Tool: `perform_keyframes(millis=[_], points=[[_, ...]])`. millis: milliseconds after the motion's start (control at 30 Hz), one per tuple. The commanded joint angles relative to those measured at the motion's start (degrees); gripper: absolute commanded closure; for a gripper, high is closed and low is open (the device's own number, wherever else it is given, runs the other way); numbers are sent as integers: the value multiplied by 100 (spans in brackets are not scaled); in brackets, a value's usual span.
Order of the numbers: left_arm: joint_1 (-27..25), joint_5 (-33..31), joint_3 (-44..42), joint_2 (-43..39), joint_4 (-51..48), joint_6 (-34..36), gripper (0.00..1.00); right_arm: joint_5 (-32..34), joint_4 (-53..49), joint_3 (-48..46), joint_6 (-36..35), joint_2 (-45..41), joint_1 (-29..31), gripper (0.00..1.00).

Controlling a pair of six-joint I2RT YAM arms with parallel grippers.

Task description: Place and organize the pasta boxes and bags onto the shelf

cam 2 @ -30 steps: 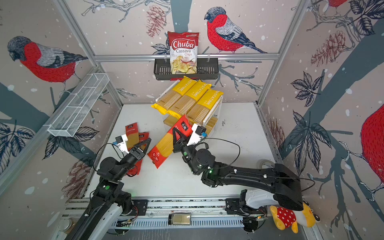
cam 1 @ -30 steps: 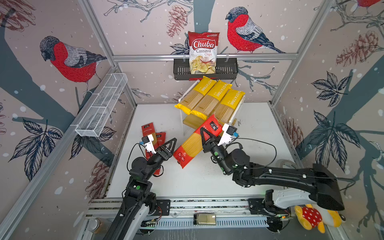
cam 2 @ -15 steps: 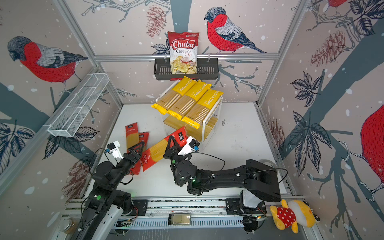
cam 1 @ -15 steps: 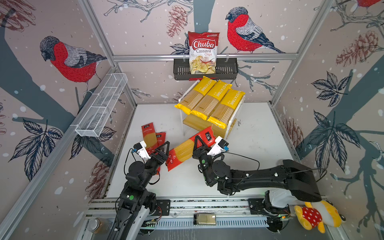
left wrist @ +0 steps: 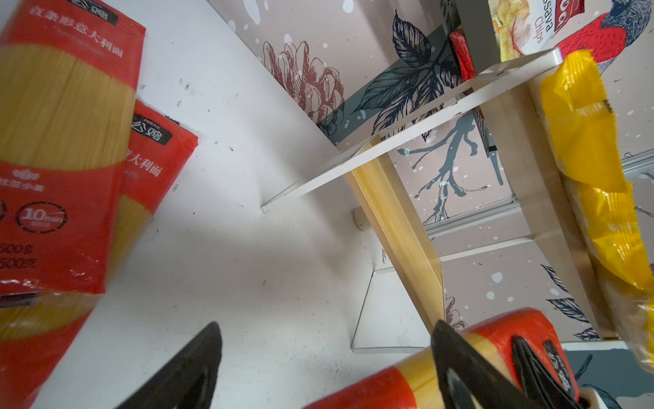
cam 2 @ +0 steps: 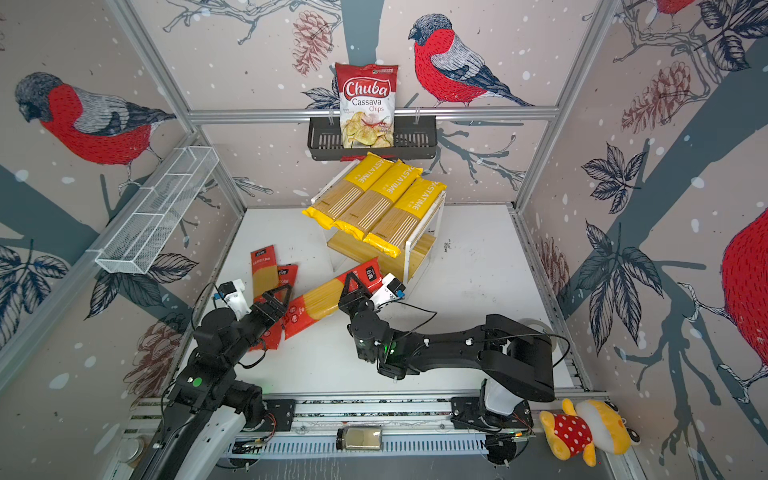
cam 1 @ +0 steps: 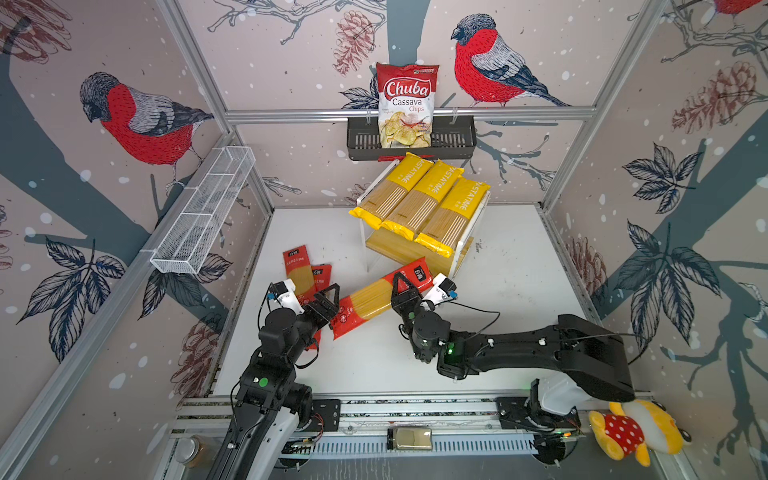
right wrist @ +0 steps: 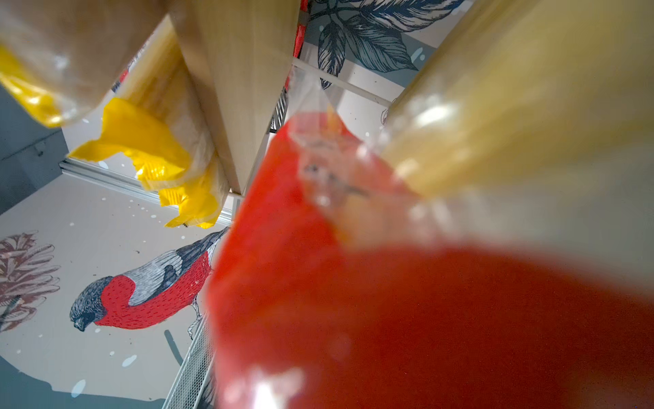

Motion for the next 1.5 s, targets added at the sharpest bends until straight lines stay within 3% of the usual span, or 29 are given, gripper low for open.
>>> perform_keyframes(millis=[0, 167, 400, 600, 833, 967, 1100, 1200, 1367, 1467], points=[[157, 682, -36, 85, 359, -102, 9, -413, 1060, -115, 421, -40, -97, 94], [835, 1719, -371, 64, 629, -406, 9, -718, 1254, -220, 325, -143, -259, 94], [908, 2455, -818, 43, 1971, -1235, 10, -941, 1264, -310, 413, -229, -512, 93], [908, 2694, -1086, 130, 2956, -1670, 12, -1138, 1196, -293, 504, -276, -692, 93], [883, 3058, -1408, 175, 3782, -1863, 22, -1276, 1230, -207, 583, -179, -815, 91], [821, 3178, -1629, 166, 4383, -2005, 32, -1419, 1291, -144, 632, -57, -881, 90], [820, 3147, -1631, 248, 4405, -1828, 45, -1537, 1281, -117, 668, -32, -899, 89], [821, 3152, -1654, 410, 4498, -1814, 50, -1689, 1294, -140, 721, -17, -957, 87], [821, 3321, -1680, 628, 4860, -1942, 45, -1874, 1351, -155, 793, 44, -1028, 84], [820, 3361, -1646, 674, 4828, -1873, 50, -1953, 1356, -113, 806, 87, -1047, 83]])
